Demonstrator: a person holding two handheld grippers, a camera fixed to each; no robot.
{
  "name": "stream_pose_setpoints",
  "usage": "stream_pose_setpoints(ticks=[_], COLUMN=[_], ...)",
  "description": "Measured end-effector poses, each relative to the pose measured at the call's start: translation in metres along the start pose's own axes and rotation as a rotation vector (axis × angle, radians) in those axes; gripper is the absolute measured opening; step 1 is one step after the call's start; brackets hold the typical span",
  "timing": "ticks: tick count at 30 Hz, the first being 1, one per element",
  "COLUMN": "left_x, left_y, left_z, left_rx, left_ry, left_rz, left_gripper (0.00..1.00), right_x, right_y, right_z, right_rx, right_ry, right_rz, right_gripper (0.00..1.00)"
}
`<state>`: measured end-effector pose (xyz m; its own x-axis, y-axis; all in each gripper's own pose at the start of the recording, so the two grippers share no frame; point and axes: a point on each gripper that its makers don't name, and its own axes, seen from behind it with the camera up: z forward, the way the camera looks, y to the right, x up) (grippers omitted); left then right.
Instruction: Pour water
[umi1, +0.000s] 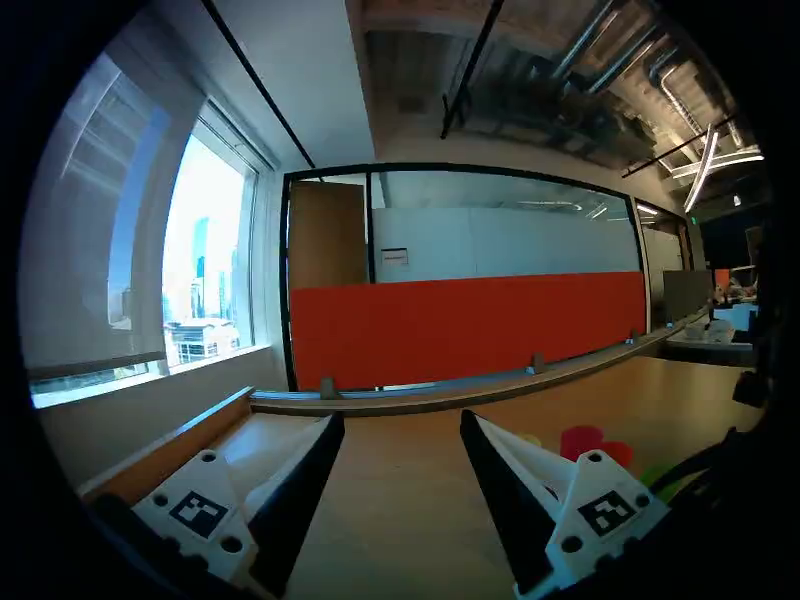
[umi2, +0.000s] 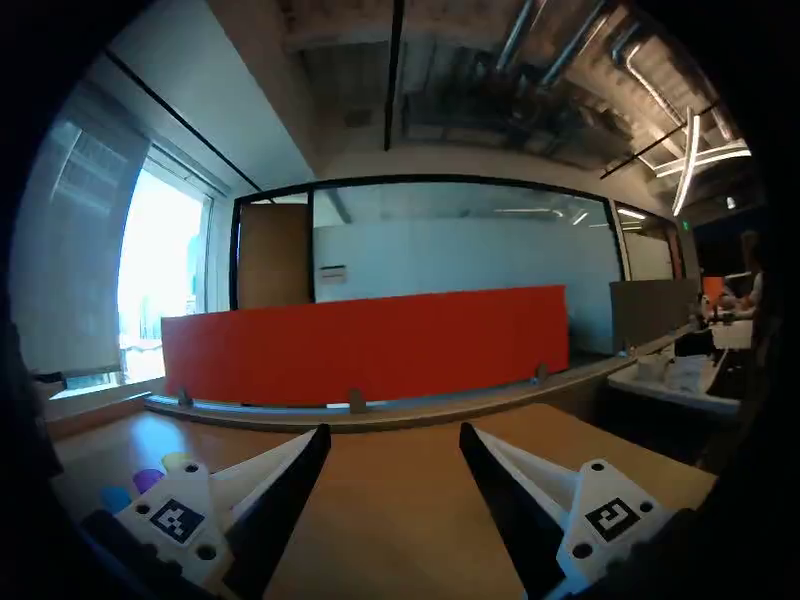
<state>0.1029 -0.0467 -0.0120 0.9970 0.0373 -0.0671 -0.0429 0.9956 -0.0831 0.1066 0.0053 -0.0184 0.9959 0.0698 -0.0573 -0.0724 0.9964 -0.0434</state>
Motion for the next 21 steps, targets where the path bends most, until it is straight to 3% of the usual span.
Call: stream_pose_setpoints(ticks=[9, 21], left_x=[0.002, -0.01], left_y=[0.001, 0.01], left_z=[-0.002, -0.006], left_rx=[0.025, 0.064], left_ry=[0.044, 0.078], left_rz=[-0.05, -0.109], left_gripper=[0.85, 0.85], right_x=[0.004, -0.012], right_y=[0.009, 0.005], right_z=[-0.005, -0.014], right_rx=[-0.041, -0.03], right_ry=[-0.002, -0.05], right_rz=[-0.047, -0.092], right_gripper=[1.0, 1.0])
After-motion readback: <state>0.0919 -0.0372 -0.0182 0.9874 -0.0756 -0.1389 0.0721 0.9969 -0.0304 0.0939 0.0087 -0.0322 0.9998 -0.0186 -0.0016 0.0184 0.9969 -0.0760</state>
